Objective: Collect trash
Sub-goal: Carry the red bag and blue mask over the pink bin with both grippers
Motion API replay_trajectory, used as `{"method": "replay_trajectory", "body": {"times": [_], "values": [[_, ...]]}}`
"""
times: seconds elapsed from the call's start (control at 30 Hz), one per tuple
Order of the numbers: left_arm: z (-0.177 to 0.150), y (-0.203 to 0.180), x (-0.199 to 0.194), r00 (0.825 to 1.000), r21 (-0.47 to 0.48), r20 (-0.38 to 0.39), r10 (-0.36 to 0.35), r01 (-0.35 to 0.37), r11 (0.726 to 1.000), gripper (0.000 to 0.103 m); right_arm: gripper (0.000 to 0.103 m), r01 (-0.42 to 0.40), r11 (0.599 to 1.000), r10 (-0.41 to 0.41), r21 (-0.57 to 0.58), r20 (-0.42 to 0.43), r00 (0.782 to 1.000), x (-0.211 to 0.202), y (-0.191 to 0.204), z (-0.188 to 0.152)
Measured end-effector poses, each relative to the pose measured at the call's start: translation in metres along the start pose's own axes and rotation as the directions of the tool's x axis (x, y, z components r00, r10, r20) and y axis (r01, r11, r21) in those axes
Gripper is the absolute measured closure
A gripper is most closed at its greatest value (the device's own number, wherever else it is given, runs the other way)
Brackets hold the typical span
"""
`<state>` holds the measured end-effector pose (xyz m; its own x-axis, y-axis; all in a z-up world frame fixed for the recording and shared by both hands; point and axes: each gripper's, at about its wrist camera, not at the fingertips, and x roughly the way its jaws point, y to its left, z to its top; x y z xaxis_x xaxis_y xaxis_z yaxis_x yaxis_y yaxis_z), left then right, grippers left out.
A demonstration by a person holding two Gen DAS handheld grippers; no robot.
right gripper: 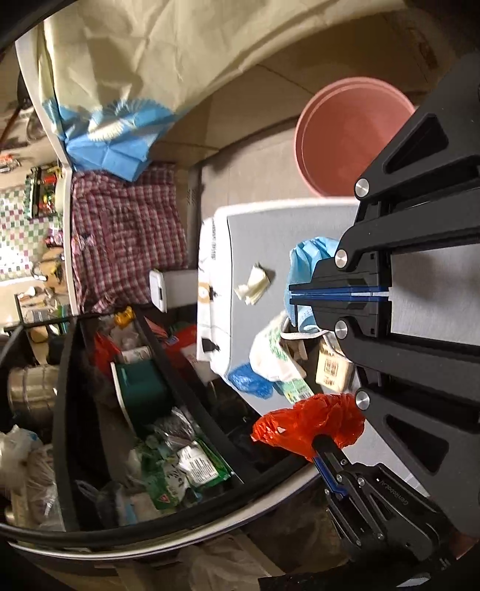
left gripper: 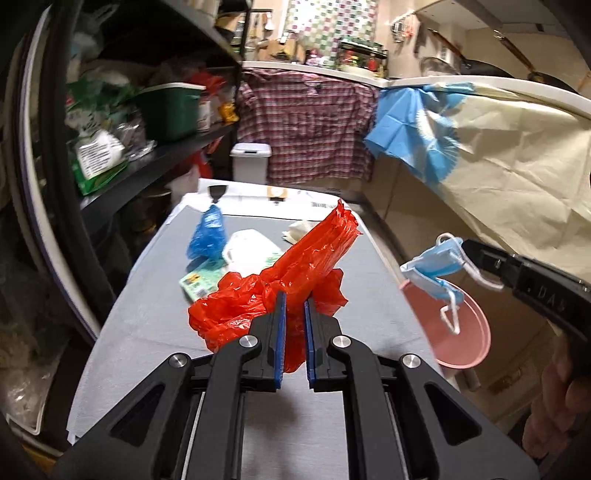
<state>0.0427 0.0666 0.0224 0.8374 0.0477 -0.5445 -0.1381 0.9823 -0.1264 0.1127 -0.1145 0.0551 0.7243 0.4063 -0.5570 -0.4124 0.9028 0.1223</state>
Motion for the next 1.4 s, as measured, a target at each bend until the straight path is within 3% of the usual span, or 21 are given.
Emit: {"method": "replay_trajectory", "body": {"times": [0.23, 0.47, 0.67, 1.07, 1.23, 1.4], "values": [[0.007, -0.035, -0.009, 0.997, 0.05, -0.005, -0.071, 0.071, 0.996, 0.094, 0.102, 0.055, 0.998, -0.056, 0.038, 0.038, 0.998, -0.032, -0.043, 0.009], [0.02, -0.071, -0.006, 0.984, 0.081, -0.035, -0.173, 0.176, 0.981, 0.094, 0.102, 0.104, 0.992, -0.108, 0.073, 0.054, 0.993, -0.053, -0.086, 0.016], [0.034, -0.099, 0.005, 0.965, 0.091, -0.067, -0.254, 0.26, 0.961, 0.094, 0.102, 0.138, 0.986, -0.143, 0.097, 0.049, 0.988, -0.056, -0.116, 0.018], [0.068, -0.159, 0.047, 0.905, 0.167, -0.093, -0.416, 0.426, 0.889, 0.094, 0.102, 0.205, 0.965, -0.213, 0.165, 0.032, 0.977, -0.039, -0.177, 0.016], [0.064, -0.174, 0.078, 0.888, 0.174, -0.131, -0.44, 0.458, 0.872, 0.094, 0.102, 0.229, 0.954, -0.236, 0.193, 0.016, 0.972, -0.028, -0.192, 0.009], [0.052, -0.176, 0.109, 0.882, 0.154, -0.162, -0.443, 0.466, 0.871, 0.094, 0.102, 0.249, 0.947, -0.251, 0.204, -0.014, 0.968, -0.016, -0.201, 0.0]]}}
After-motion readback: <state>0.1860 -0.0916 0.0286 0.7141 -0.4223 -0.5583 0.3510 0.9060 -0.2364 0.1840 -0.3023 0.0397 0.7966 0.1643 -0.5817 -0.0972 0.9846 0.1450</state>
